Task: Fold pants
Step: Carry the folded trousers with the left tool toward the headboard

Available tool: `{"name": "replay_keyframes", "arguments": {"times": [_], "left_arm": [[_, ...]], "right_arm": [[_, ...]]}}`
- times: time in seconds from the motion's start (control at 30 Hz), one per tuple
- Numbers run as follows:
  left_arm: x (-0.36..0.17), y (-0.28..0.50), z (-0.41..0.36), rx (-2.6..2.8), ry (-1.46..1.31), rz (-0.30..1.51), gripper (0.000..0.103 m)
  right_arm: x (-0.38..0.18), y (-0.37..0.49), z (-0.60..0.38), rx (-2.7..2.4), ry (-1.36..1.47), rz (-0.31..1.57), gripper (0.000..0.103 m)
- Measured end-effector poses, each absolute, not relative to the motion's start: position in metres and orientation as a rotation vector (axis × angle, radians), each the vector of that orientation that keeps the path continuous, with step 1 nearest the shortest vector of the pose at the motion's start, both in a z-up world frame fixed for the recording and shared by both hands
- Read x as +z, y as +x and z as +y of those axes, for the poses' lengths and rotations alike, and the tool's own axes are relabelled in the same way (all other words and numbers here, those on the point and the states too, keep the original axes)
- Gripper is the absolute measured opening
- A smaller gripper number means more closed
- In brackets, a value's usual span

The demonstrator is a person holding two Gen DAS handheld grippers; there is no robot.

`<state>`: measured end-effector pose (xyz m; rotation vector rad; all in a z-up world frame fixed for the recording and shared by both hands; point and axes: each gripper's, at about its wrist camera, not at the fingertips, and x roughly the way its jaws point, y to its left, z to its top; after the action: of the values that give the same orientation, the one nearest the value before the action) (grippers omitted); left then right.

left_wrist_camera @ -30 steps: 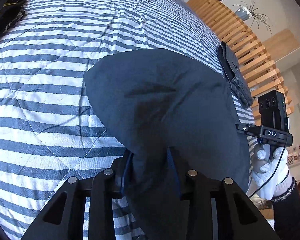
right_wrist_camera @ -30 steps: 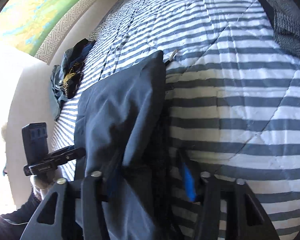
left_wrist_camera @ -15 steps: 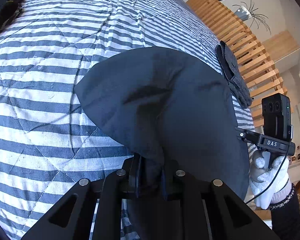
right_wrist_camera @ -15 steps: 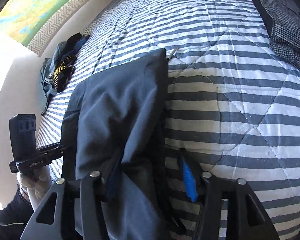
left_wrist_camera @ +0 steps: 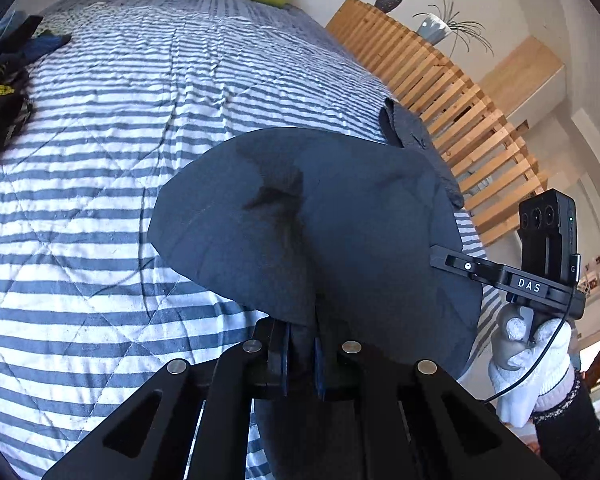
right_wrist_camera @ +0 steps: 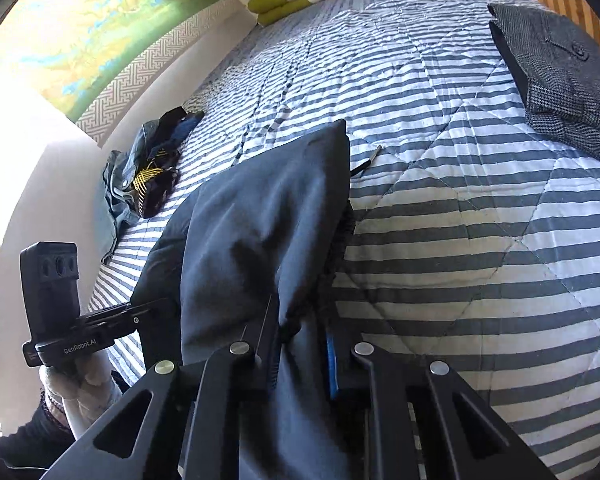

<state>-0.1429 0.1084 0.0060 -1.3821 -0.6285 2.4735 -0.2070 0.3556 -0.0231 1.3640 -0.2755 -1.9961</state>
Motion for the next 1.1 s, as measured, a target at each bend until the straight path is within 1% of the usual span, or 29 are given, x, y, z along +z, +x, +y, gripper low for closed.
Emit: {"name": "replay_keyframes", "arguments": {"times": [0.13, 0.33, 0.53, 0.67, 0.8, 0.9, 1.1], "left_arm": [[0.032, -0.156, 0.123, 2.471, -1.321, -0.571, 0.008], [0.069, -0.209, 0.169, 2.443, -1.244, -0.481, 0.008], [0.113, -0.293, 0.242, 2.426, -1.156, -0.357, 0.008], [0.130, -0.359, 0.285, 2.404, -1.126, -0.326, 0.008], [0.134, -0.427, 0.332, 2.389, -1.124, -0.311, 0.008], [0.126, -0.477, 0.367, 2.375, -1.140, -0.300, 0.008], [0.082, -0.554, 0.407, 2.356, -1.206, -0.299, 0.008]], "right_arm": [[-0.004, -0.201, 0.370, -2.044, 1.307, -0.297, 0.015], [0.028, -0.205, 0.412, -2.157, 1.225, -0.373, 0.015], [0.061, -0.228, 0.477, -2.305, 1.140, -0.454, 0.015], [0.084, -0.256, 0.510, -2.412, 1.091, -0.469, 0.015], [0.101, -0.296, 0.537, -2.529, 1.057, -0.419, 0.015], [0.106, -0.331, 0.556, -2.588, 1.068, -0.383, 0.015], [0.091, -0.401, 0.588, -2.635, 1.127, -0.356, 0.015]]}}
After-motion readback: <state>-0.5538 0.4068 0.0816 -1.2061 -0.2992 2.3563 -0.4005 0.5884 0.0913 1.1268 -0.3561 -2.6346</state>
